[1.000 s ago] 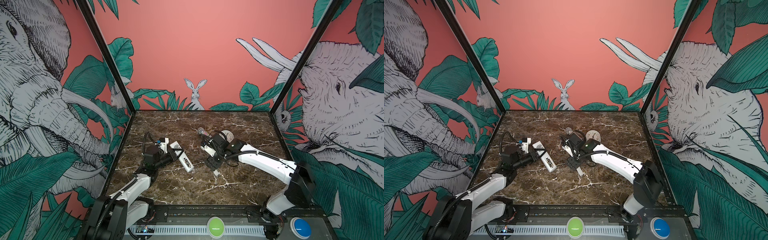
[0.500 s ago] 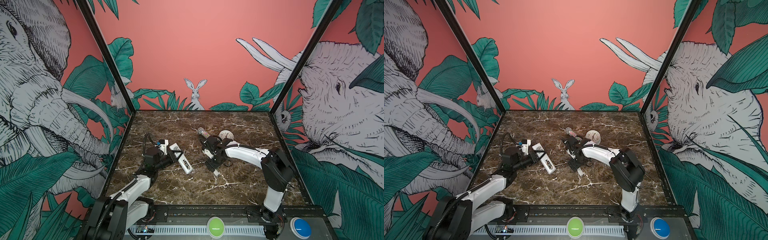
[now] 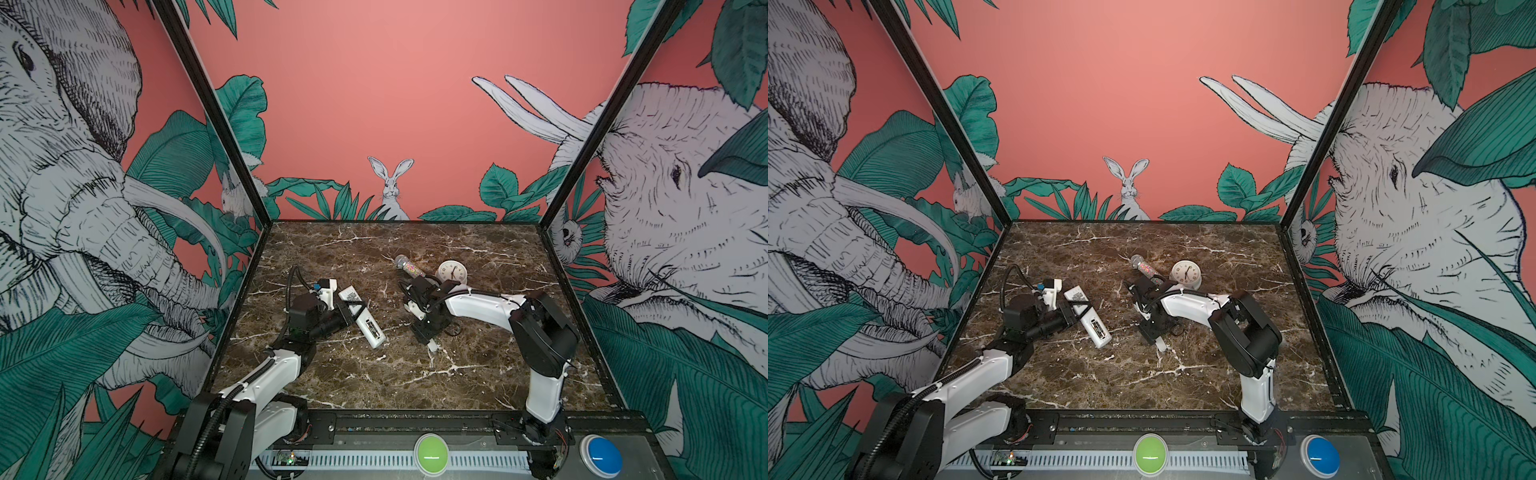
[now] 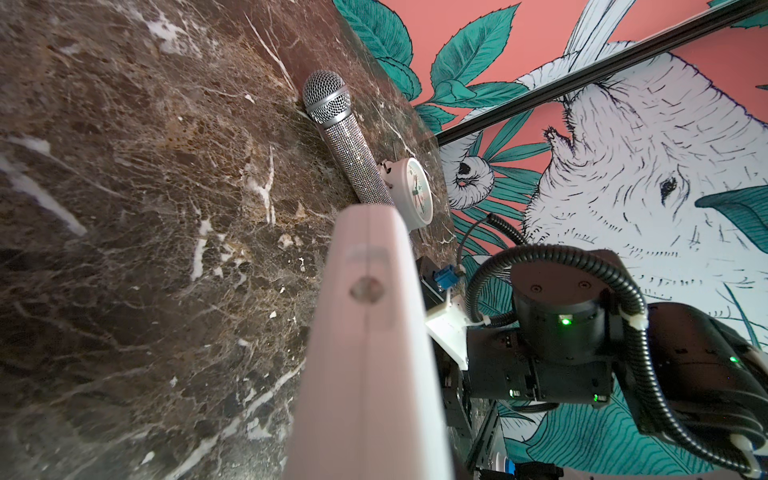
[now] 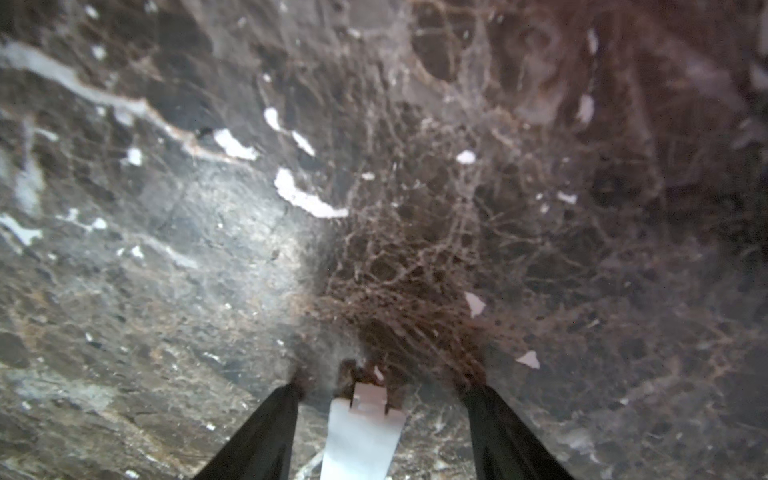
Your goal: Load the batteries into the remote control
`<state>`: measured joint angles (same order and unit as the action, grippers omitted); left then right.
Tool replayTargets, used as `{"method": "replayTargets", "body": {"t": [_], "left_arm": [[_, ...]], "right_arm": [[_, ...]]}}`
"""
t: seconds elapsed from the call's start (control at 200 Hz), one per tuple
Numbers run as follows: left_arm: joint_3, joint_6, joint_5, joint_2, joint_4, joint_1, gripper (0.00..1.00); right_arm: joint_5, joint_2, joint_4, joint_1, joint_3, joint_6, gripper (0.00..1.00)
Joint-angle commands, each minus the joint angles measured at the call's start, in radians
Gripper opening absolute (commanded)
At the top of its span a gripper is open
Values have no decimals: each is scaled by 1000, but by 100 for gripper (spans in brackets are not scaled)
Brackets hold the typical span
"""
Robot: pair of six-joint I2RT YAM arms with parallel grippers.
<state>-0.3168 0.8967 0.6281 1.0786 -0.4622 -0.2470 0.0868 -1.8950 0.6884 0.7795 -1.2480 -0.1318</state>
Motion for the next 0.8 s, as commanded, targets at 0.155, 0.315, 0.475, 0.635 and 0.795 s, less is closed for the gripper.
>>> {"method": "replayTargets", "body": {"t": [0.155, 0.315, 0.475, 0.635, 0.795], "left_arm": [[12, -7, 7, -26, -20, 4, 0], [15, -7, 6, -26, -20, 5, 0], [16, -8, 7, -23, -23, 4, 0], [16, -7, 7, -22, -24, 4, 0], [18, -8, 5, -19, -24, 4, 0]], "right_arm": [[-1, -26, 8, -7, 18, -12, 59], [1, -26, 13, -7, 25, -14, 53], [-4, -24, 20, -6, 28, -11, 47], [-6, -23, 22, -6, 30, -12, 42], [-5, -22, 25, -5, 30, -14, 38]]}}
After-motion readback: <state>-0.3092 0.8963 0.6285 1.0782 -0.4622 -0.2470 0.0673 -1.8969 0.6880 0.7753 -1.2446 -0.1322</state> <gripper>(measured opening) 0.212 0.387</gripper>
